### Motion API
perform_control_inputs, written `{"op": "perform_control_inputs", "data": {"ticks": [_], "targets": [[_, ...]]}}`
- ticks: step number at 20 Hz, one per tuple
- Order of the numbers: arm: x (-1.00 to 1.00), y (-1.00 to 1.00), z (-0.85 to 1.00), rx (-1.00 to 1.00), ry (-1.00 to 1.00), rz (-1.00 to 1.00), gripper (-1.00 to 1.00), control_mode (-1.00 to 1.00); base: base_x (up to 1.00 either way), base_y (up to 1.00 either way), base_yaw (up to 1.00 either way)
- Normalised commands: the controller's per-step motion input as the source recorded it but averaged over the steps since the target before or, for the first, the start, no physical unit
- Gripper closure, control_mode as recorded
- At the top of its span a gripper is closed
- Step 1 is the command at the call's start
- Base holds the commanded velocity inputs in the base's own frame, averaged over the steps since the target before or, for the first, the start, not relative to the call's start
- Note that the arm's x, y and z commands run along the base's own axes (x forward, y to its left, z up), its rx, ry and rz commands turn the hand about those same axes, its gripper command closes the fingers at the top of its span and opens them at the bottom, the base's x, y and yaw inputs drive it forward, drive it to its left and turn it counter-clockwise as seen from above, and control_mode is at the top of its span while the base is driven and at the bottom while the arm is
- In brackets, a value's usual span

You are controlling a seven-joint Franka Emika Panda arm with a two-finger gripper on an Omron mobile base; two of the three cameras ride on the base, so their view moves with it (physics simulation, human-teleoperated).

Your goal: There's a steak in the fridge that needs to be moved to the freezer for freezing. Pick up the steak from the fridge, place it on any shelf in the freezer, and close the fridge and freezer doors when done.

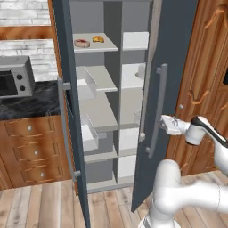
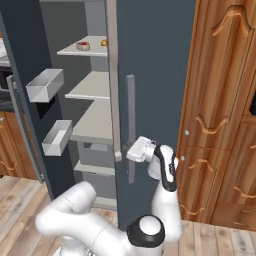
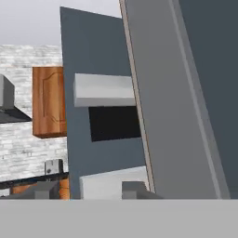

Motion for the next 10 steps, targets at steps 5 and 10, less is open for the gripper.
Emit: {"op": "perform_control_inputs", "data": {"ticks": [5, 10], "targets": [[1.0, 1.0, -0.29, 0.09, -0.01, -0.09, -1.0, -1.0, 0.0, 0.0, 0.0], [1.0, 0.94, -0.07, -0.01, 0.03, -0.2, -1.0, -1.0, 0.0, 0.0, 0.0]]}}
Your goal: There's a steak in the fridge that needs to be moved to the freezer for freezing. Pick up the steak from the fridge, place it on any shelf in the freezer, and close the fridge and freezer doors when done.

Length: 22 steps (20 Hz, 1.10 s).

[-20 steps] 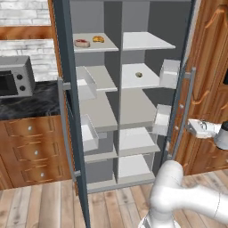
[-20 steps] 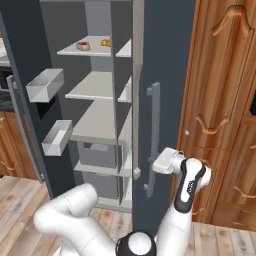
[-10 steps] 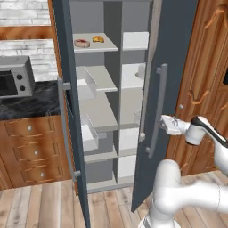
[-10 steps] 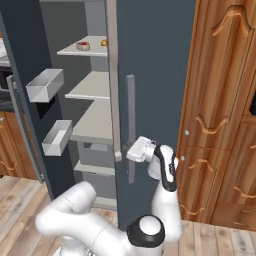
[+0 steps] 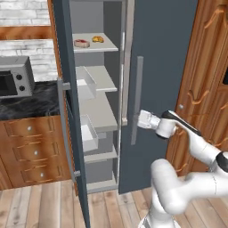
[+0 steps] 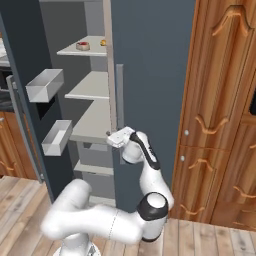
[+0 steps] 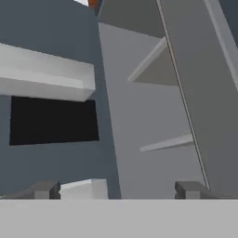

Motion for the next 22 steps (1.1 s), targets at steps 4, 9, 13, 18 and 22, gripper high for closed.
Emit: {"op": "perform_control_inputs", "data": {"ticks": [4, 9, 13, 18, 22], "targets": [[1.0, 0.32, 0.0, 0.0, 0.2, -0.12, -1.0, -1.0, 0.0, 0.0, 0.0], [0.89, -0.3, 0.07, 0.03, 0.28, 0.0, -1.0, -1.0, 0.0, 0.0, 0.0], [-0.37, -0.05, 0.28, 0.01, 0.01, 0.0, -1.0, -1.0, 0.0, 0.0, 0.0], [-0.8, -0.1, 0.42, 0.01, -0.06, 0.0, -1.0, -1.0, 0.0, 0.0, 0.0], [-0.84, -0.09, 0.92, 0.0, -0.12, 0.0, -1.0, -1.0, 0.0, 0.0, 0.0]]}}
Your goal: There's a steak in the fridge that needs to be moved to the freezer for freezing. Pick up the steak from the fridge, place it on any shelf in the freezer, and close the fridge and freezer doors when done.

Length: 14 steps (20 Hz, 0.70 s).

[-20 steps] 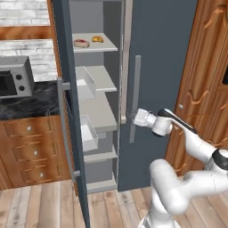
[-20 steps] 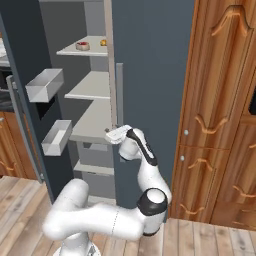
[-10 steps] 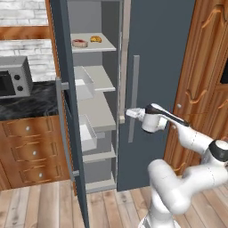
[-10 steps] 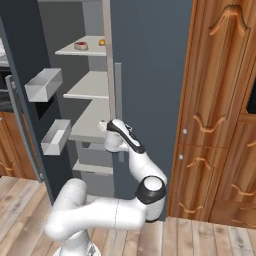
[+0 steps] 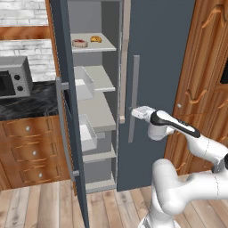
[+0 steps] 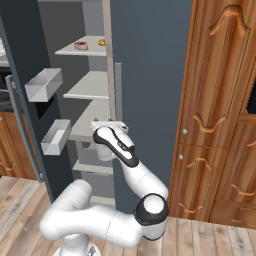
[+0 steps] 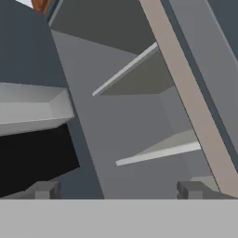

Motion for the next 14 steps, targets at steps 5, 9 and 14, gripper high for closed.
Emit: {"op": "perform_control_inputs", "data": {"ticks": [5, 9, 14], "targets": [[-0.44, -0.08, 0.83, -0.08, 0.05, -0.12, -1.0, -1.0, 0.0, 0.0, 0.0], [-0.16, -0.15, 0.89, -0.12, 0.02, -0.19, -1.0, -1.0, 0.0, 0.0, 0.0], [-0.27, -0.04, 0.87, -0.14, 0.05, -0.3, -1.0, -1.0, 0.0, 0.0, 0.0]]}}
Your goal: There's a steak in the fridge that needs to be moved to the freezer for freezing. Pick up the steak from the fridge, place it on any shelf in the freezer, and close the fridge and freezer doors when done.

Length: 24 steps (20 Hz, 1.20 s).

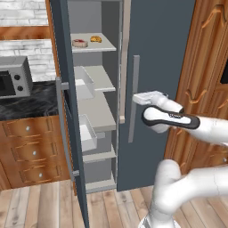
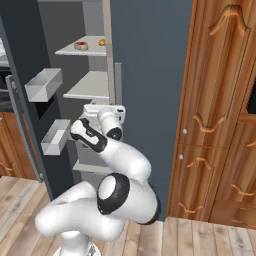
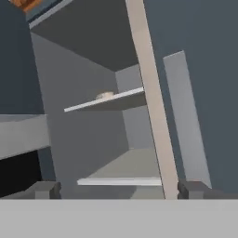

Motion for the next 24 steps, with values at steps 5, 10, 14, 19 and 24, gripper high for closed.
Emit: {"op": "perform_control_inputs", "data": {"ticks": [5, 10, 14, 19, 24], "targets": [[-0.15, -0.02, 0.93, -0.05, 0.36, -0.37, -1.0, -1.0, 0.0, 0.0, 0.0], [-0.33, -0.02, 0.69, 0.0, 0.27, -0.18, -1.0, -1.0, 0.0, 0.0, 0.0], [-0.25, -0.04, 0.94, 0.0, 0.0, -0.12, -1.0, -1.0, 0.0, 0.0, 0.0], [-0.1, -0.24, 1.0, -0.02, -0.3, -0.16, -1.0, -1.0, 0.0, 0.0, 0.0], [-0.6, -0.21, 0.82, -0.1, -0.02, -0.14, -1.0, -1.0, 0.0, 0.0, 0.0]]}}
